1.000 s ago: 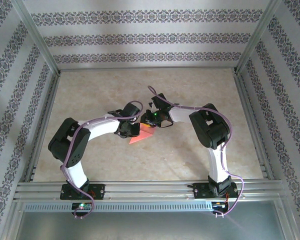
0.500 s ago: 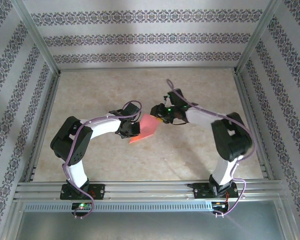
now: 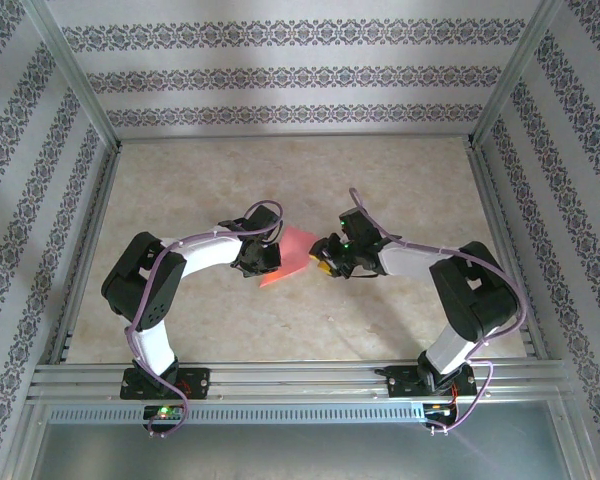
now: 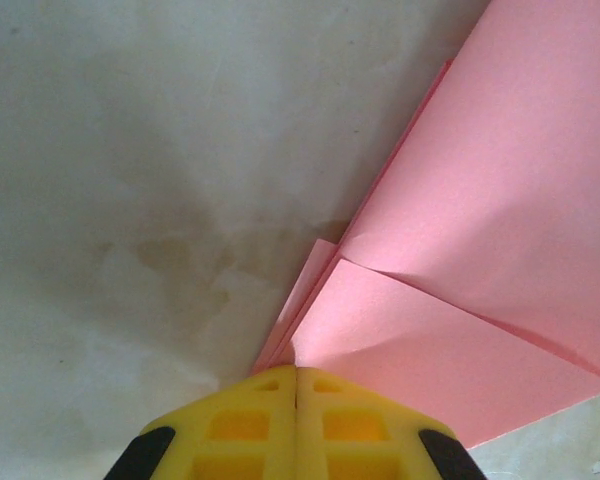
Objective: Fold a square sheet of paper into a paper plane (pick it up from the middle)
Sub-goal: Fold the wing for the fifth time at the center of the table.
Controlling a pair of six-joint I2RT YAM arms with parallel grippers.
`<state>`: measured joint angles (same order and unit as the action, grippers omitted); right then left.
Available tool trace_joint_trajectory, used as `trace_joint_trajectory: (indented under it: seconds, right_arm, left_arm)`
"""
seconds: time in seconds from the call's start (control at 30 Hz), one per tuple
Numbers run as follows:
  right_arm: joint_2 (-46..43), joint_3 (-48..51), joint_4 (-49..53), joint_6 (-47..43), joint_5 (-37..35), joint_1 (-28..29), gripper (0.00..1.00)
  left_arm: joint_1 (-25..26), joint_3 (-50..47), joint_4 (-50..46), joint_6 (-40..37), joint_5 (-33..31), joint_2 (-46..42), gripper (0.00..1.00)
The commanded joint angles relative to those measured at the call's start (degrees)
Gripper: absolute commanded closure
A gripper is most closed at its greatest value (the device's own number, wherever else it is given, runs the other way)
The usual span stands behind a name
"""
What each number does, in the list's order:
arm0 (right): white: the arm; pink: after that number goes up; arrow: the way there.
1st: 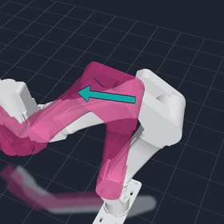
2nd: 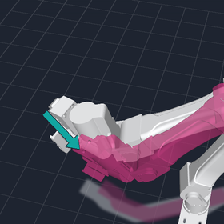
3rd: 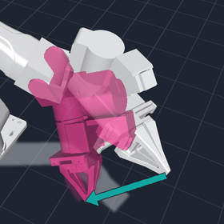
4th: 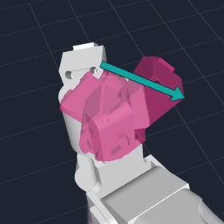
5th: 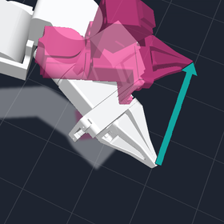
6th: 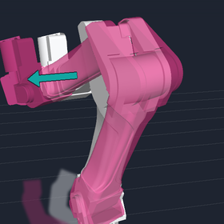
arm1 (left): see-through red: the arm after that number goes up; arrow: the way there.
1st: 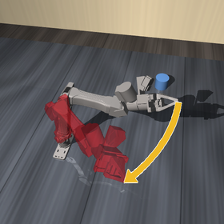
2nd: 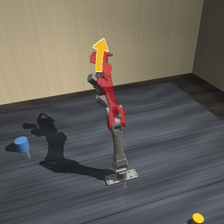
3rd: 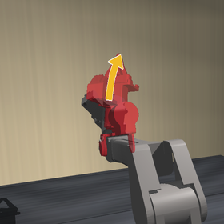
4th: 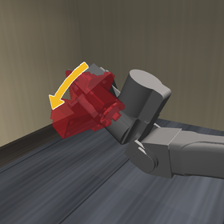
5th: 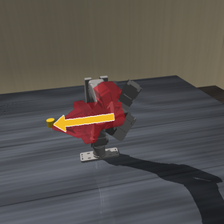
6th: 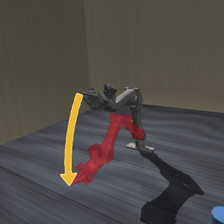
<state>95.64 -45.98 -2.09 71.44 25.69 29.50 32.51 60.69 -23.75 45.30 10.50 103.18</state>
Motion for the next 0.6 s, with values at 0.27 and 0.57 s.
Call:
trace_joint_trajectory:
  seconds: [0.27,0.57]
  right_arm:
    - [6.15,-4.6,0.68,6.84,-3.33,3.28,0.65]
    - [9.37,-6.14,-0.76,7.22,-1.62,3.46,0.68]
  left_arm:
    - [-0.17,-0.22,-3.72,0.49,1.03,2.89,0.98]
    - [-0.21,-0.15,-3.7,0.4,1.1,2.86,0.98]
